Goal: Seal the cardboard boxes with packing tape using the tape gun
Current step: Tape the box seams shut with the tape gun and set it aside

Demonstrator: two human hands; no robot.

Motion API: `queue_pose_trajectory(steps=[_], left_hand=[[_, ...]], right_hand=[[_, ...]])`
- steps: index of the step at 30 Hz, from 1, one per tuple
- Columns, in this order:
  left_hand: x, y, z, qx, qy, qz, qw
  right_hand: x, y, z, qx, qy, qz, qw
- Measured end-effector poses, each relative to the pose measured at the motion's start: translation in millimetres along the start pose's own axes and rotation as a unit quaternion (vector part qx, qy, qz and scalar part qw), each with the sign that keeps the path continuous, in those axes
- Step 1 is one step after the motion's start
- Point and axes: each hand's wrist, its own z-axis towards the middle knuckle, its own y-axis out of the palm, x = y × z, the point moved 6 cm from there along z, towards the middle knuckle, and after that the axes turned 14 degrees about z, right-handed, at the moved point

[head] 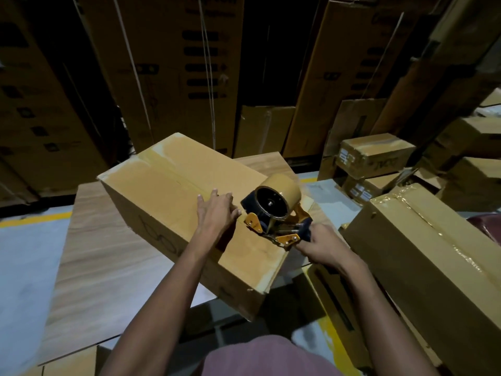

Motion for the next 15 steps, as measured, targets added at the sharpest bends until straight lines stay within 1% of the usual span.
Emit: queue_pose_trajectory(steps=[3,7,11,15], left_hand=[[20.7,-3.2,-13.1,0.013,0.017,-0.043,0.999],[24.7,0.9,-24.9,0.019,-0.028,-0.103,0.994],[19.6,7.5,-23.3,0.004,-0.027,-0.104,0.994],[17.0,9.4,-25.7,0.019,-0.012,-0.106,0.994]], right_hand=[[8.3,-0.8,2.0,0.005,-0.008,0.02,1.0],[20.6,0.7,2.1,0.011,-0.006,0.014,1.0],[23.3,-0.2,1.9,0.051,-0.009,0.008,0.999],[24.7,-4.2,-4.1,0.067,0.019,0.036,0.997]])
